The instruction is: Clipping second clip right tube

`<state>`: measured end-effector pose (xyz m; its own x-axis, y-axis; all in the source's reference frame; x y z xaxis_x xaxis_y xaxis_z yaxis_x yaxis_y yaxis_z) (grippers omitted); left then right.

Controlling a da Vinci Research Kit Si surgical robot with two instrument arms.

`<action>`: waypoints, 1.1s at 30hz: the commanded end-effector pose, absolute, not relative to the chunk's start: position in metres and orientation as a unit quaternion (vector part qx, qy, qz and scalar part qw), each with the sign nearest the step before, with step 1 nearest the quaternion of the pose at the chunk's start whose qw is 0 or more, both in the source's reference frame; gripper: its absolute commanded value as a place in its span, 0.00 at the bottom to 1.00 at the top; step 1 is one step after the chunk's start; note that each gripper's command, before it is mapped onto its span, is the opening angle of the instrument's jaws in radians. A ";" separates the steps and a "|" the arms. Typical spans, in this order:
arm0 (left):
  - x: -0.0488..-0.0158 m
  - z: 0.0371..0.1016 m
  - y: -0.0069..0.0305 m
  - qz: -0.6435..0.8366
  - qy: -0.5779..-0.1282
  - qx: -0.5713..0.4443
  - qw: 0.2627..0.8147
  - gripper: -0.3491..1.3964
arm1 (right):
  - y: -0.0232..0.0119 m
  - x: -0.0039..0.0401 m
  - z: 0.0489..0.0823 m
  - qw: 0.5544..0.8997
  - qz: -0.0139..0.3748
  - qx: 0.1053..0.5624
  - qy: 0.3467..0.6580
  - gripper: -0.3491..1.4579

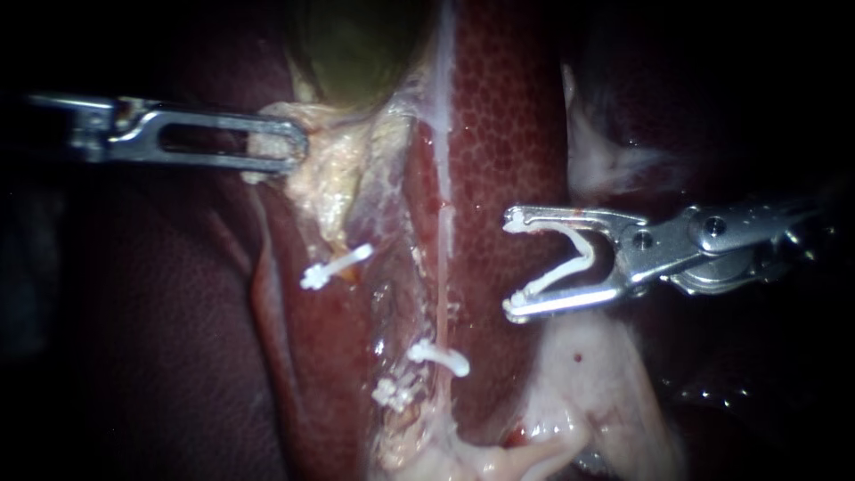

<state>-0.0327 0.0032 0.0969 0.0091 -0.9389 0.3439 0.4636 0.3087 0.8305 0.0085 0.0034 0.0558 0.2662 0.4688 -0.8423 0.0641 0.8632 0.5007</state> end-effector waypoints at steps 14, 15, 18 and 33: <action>-0.0314 0.0958 0.0033 -0.534 -0.468 0.248 0.659 0.00 | 0.0024 0.0093 0.0577 0.763 0.127 0.224 0.593 0.52; -0.0314 0.0958 0.0033 -0.534 -0.468 0.248 0.659 0.00 | 0.0022 0.0094 0.0582 0.765 0.128 0.226 0.590 0.52; -0.0314 0.0959 0.0032 -0.534 -0.468 0.248 0.659 0.00 | 0.0011 0.0102 0.0602 0.769 0.133 0.237 0.578 0.52; -0.0316 0.0962 0.0028 -0.534 -0.469 0.246 0.660 0.00 | -0.0026 0.0126 0.0702 0.778 0.188 0.292 0.523 0.52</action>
